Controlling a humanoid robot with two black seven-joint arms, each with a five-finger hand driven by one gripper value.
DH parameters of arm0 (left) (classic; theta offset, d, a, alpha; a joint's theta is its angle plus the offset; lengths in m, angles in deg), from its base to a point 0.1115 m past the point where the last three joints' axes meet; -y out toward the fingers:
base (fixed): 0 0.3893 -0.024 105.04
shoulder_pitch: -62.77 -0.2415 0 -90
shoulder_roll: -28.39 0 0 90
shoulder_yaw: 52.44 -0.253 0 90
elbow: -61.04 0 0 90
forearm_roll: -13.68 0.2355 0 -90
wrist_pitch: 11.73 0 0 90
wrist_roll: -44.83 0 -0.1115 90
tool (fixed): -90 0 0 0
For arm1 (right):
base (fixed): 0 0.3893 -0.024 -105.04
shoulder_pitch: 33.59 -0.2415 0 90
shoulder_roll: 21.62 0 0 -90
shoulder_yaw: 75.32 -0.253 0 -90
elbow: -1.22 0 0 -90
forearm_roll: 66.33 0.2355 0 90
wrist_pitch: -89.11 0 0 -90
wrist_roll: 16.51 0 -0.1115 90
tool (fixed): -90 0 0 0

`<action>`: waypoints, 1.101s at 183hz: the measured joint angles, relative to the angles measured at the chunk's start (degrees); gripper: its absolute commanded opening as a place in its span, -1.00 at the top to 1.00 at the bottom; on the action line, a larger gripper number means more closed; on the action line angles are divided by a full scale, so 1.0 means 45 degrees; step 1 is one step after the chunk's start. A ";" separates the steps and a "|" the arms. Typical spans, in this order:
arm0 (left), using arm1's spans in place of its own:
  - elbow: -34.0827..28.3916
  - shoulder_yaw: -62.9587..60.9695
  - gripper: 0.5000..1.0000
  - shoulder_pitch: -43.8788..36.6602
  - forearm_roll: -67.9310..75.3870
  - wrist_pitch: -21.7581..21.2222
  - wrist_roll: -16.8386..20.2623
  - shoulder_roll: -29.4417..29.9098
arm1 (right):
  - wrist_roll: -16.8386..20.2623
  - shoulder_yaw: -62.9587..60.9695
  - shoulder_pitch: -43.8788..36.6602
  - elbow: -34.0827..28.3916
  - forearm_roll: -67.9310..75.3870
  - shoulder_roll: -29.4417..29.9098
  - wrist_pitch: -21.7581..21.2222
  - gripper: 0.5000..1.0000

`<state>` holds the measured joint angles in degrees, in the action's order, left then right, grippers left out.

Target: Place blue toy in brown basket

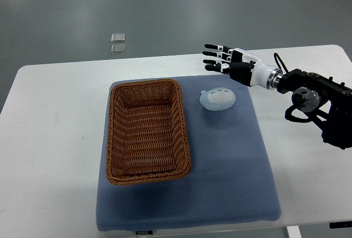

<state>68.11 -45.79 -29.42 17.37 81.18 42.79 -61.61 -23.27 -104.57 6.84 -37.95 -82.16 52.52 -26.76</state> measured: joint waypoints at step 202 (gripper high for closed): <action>-0.0010 -0.0013 -1.00 0.0000 0.0000 0.0000 -0.0003 0.0000 | -0.2443 0.0200 -0.0870 -0.0036 -1.2413 -0.0395 0.0657 -0.64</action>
<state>68.07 -45.85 -29.42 17.37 81.18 42.78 -61.61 -34.26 -103.67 2.93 -38.12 -138.02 50.74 -23.80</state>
